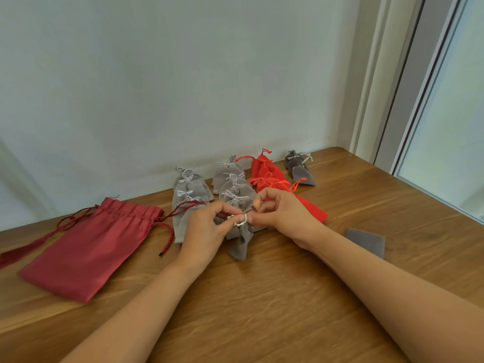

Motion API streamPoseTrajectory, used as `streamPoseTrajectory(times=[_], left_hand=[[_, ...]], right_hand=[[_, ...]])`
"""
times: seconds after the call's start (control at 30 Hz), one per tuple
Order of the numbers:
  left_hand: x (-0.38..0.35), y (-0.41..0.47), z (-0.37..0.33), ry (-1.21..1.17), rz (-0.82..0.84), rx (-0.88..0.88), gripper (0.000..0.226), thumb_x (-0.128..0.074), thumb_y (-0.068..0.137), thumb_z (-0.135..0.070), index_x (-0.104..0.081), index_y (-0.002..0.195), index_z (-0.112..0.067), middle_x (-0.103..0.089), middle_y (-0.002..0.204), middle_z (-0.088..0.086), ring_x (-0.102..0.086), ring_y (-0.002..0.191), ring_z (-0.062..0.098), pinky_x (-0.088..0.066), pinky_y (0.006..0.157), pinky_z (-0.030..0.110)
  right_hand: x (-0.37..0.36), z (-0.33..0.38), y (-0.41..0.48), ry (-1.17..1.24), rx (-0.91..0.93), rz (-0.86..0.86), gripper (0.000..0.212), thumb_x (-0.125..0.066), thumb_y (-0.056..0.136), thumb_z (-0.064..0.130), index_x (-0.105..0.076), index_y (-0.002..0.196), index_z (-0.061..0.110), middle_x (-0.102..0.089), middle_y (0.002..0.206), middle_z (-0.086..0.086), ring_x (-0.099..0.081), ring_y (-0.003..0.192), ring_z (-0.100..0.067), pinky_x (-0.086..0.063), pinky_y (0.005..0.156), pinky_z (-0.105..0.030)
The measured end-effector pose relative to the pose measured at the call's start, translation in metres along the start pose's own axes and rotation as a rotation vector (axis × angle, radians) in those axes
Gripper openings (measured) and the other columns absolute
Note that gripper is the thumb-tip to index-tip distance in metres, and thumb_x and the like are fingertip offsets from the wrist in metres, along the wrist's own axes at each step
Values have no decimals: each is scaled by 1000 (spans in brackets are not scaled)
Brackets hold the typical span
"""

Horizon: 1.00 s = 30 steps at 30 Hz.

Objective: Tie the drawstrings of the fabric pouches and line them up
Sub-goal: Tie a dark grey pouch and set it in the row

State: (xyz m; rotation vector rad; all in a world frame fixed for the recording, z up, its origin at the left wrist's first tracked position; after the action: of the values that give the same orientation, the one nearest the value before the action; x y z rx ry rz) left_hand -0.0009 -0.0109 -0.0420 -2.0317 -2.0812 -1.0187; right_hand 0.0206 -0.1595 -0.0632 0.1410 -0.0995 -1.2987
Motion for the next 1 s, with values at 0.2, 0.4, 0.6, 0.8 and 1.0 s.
streamPoseTrajectory(times=[0.2, 0.4, 0.6, 0.8, 1.0], left_hand=[[-3, 0, 1, 56, 13, 7, 20, -76, 79, -16, -68, 74, -34, -67, 73, -12, -58, 70, -4, -45, 65, 9], [-8, 5, 21, -146, 136, 191, 13, -63, 91, -17, -69, 80, -19, -68, 73, -1, -60, 69, 2, -45, 67, 13], [-9, 6, 27, -268, 137, 252, 16, -59, 92, -15, -69, 92, -4, -68, 84, 11, -60, 75, 5, -44, 74, 11], [-9, 5, 25, -282, 133, 241, 12, -61, 90, -16, -69, 83, -13, -66, 63, -8, -59, 66, -2, -44, 71, 7], [-6, 4, 22, -371, 102, 271, 6, -70, 82, -12, -69, 81, -6, -70, 65, -1, -64, 64, 5, -51, 69, 12]], right_hand=[[-1, 1, 1, -91, 61, -26, 31, -70, 76, -11, -53, 73, 15, -60, 68, 0, -56, 70, -13, -49, 71, -25], [3, 5, 1, 5, 54, -54, 39, -60, 76, -19, -45, 71, 16, -54, 77, -13, -46, 75, -19, -41, 70, -26], [-5, 8, 1, 61, 47, 14, 39, -62, 73, -12, -41, 66, 21, -53, 78, -15, -42, 77, -21, -39, 75, -33], [-4, 14, -1, -61, 80, 25, 41, -55, 76, -20, -39, 69, 18, -55, 72, -6, -50, 71, -14, -42, 67, -20], [-1, 9, -8, -29, -6, 24, 20, -52, 89, -10, -50, 86, 10, -59, 77, -2, -58, 60, -6, -48, 61, -19]])
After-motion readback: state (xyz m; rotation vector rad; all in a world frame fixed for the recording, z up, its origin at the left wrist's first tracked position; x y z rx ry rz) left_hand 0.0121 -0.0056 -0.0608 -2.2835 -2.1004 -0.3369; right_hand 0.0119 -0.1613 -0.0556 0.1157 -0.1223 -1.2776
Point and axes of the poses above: each hand's wrist, its own y-axis towards the middle knuckle, its own x-axis out of the back of the hand, z = x × y, the point moved 8 cm from there along y, towards the middle knuckle
